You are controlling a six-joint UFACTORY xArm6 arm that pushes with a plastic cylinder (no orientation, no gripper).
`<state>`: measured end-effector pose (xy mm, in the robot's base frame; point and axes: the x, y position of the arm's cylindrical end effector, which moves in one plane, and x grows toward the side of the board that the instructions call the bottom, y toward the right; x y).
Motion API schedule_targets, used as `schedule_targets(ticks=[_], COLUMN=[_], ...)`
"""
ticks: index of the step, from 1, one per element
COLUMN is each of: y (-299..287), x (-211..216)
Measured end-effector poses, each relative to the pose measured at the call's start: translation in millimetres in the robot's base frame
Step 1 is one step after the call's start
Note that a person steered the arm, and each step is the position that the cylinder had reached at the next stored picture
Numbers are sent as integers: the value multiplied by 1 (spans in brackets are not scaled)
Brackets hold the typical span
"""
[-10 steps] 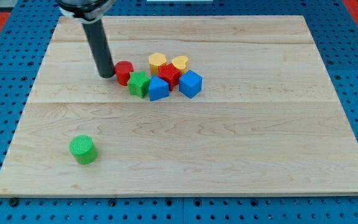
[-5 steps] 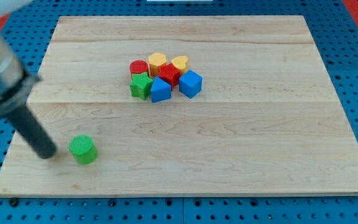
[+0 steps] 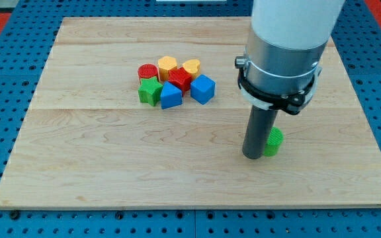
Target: Push the green circle closer to the blue cube
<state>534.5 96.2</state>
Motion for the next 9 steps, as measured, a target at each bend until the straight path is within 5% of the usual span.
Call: schedule_targets(ticks=[2,4,5,6,7,9], y=[68,-20,1,60,89,-13], x=[12,-72,-77,-23,-46,-157])
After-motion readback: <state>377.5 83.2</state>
